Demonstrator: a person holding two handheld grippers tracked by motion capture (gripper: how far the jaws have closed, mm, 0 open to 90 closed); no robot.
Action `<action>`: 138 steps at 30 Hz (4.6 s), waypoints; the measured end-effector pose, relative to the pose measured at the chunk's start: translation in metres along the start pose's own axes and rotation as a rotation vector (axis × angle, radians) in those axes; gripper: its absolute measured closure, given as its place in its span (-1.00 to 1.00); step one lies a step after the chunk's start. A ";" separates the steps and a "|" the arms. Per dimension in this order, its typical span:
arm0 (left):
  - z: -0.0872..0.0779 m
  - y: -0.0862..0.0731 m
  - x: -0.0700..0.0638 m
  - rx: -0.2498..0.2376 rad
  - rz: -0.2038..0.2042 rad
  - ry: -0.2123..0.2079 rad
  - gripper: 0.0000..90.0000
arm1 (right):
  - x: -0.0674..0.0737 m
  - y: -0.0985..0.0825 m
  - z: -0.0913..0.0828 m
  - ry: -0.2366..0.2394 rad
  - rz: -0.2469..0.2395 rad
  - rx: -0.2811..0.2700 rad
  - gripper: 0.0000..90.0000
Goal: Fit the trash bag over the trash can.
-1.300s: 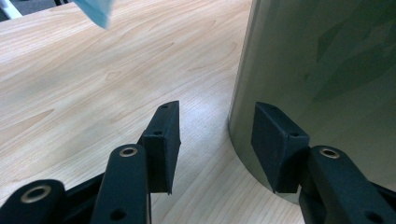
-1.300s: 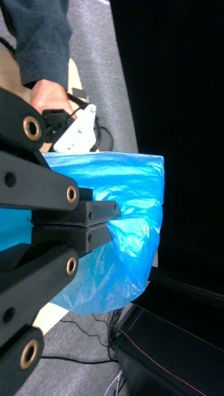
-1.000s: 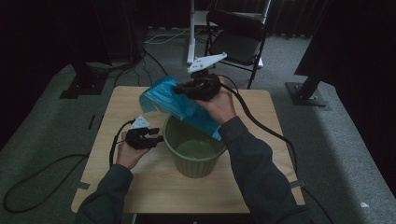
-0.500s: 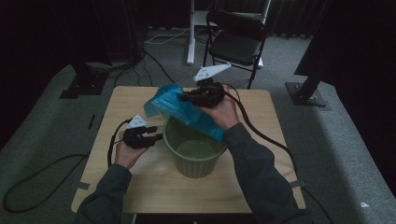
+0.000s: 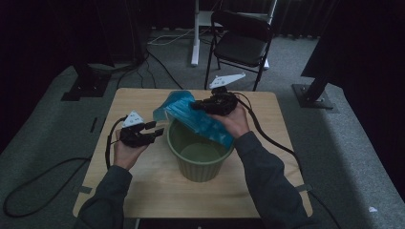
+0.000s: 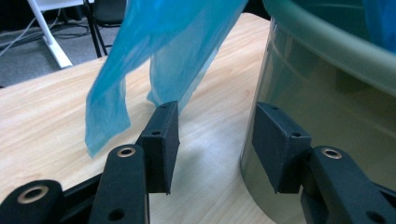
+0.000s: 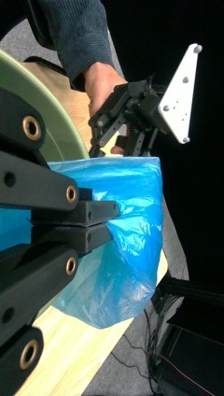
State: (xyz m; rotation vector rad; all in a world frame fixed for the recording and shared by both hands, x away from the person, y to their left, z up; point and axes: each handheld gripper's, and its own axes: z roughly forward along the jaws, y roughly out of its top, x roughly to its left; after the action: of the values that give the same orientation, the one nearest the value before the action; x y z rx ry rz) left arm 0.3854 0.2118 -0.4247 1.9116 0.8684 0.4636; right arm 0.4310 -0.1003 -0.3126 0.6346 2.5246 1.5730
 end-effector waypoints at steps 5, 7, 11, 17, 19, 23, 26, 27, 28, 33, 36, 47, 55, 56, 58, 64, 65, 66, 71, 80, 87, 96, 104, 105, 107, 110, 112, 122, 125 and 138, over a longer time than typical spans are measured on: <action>0.000 0.016 -0.002 -0.005 0.019 0.016 0.14 | 0.002 0.001 0.001 0.018 -0.001 -0.016 0.98; 0.000 0.023 -0.002 -0.010 0.021 0.026 0.17 | 0.003 0.002 0.000 0.034 0.001 -0.031 0.98; 0.004 0.036 -0.003 -0.031 0.027 0.012 0.17 | 0.004 0.001 0.000 0.040 0.002 -0.028 0.98; 0.010 0.049 -0.012 -0.045 0.082 0.046 0.56 | 0.006 0.001 0.000 0.044 -0.005 -0.030 0.98; 0.009 0.052 -0.013 -0.053 0.086 0.065 0.81 | 0.006 0.000 0.000 0.045 -0.009 -0.020 0.97; 0.004 0.053 -0.012 -0.067 0.087 0.090 0.98 | 0.009 -0.003 0.003 0.055 -0.012 -0.001 0.97; 0.000 0.053 -0.010 -0.079 0.076 0.097 0.99 | 0.013 -0.005 0.009 0.079 -0.013 0.002 0.97; -0.001 0.053 -0.009 -0.083 0.075 0.100 0.99 | 0.014 -0.005 0.011 0.080 -0.018 0.006 0.94; -0.002 0.054 -0.009 -0.086 0.077 0.101 0.99 | 0.015 -0.005 0.012 0.077 -0.022 0.009 0.82; -0.004 0.056 -0.012 -0.086 0.093 0.093 0.99 | 0.015 0.000 0.005 0.047 -0.066 0.022 0.35; -0.002 0.056 -0.015 -0.084 0.099 0.090 0.99 | 0.017 0.003 -0.001 0.016 -0.092 0.030 0.20; 0.001 0.057 -0.020 -0.084 0.121 0.085 0.99 | 0.017 0.011 -0.016 -0.094 -0.128 0.013 -0.08; 0.002 0.060 -0.030 -0.094 0.146 0.068 0.99 | 0.025 0.011 0.006 -0.057 -0.132 0.053 -0.07; 0.003 0.060 -0.030 -0.094 0.150 0.067 0.99 | 0.026 0.011 0.009 -0.050 -0.137 0.056 -0.07; 0.003 0.061 -0.032 -0.096 0.152 0.065 0.99 | 0.029 0.010 0.014 -0.038 -0.142 0.071 -0.10; 0.003 0.063 -0.038 -0.107 0.166 0.053 0.99 | 0.034 0.008 0.025 -0.031 -0.182 0.133 0.39; 0.003 0.063 -0.039 -0.105 0.176 0.056 0.99 | 0.034 0.007 0.026 -0.031 -0.190 0.150 0.53; 0.002 0.063 -0.039 -0.103 0.181 0.058 0.99 | 0.034 0.006 0.026 -0.045 -0.198 0.162 0.66; 0.000 0.060 -0.037 -0.100 0.178 0.064 0.99 | 0.034 0.006 0.012 -0.081 -0.212 0.153 0.95; -0.006 0.050 -0.029 -0.091 0.161 0.082 0.99 | 0.024 -0.011 -0.020 -0.120 -0.187 0.129 0.99; -0.011 0.038 -0.024 -0.071 0.144 0.093 0.99 | 0.017 -0.039 -0.044 -0.129 -0.146 0.115 0.99; -0.013 0.024 -0.028 -0.038 0.146 0.090 0.89 | 0.015 -0.063 -0.065 -0.139 -0.122 0.109 0.99; -0.023 0.034 -0.028 -0.065 0.144 0.064 0.54 | 0.015 -0.059 -0.064 -0.148 -0.130 0.091 0.99; -0.025 0.035 -0.027 -0.065 0.138 0.061 0.52 | 0.015 -0.058 -0.064 -0.157 -0.133 0.091 0.99; -0.028 0.035 -0.024 -0.064 0.134 0.065 0.50 | 0.014 -0.058 -0.064 -0.167 -0.127 0.086 0.99; -0.031 0.033 -0.021 -0.061 0.129 0.066 0.48 | 0.012 -0.057 -0.066 -0.184 -0.122 0.078 1.00; -0.033 0.033 -0.020 -0.066 0.122 0.067 0.48 | 0.011 -0.057 -0.067 -0.184 -0.120 0.074 1.00; -0.043 0.042 -0.017 -0.096 0.113 0.097 0.49 | 0.011 -0.057 -0.070 -0.193 -0.118 0.064 1.00; -0.047 0.042 -0.014 -0.095 0.110 0.113 0.49 | 0.009 -0.058 -0.073 -0.199 -0.115 0.058 1.00; -0.027 0.055 -0.026 -0.090 0.127 0.044 0.45 | 0.012 -0.058 -0.070 -0.164 -0.118 0.043 1.00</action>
State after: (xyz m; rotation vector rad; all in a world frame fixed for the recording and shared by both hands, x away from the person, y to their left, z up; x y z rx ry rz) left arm 0.3717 0.1931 -0.3627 1.8866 0.7446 0.6128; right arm 0.3820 -0.1760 -0.3300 0.5821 2.4336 1.3723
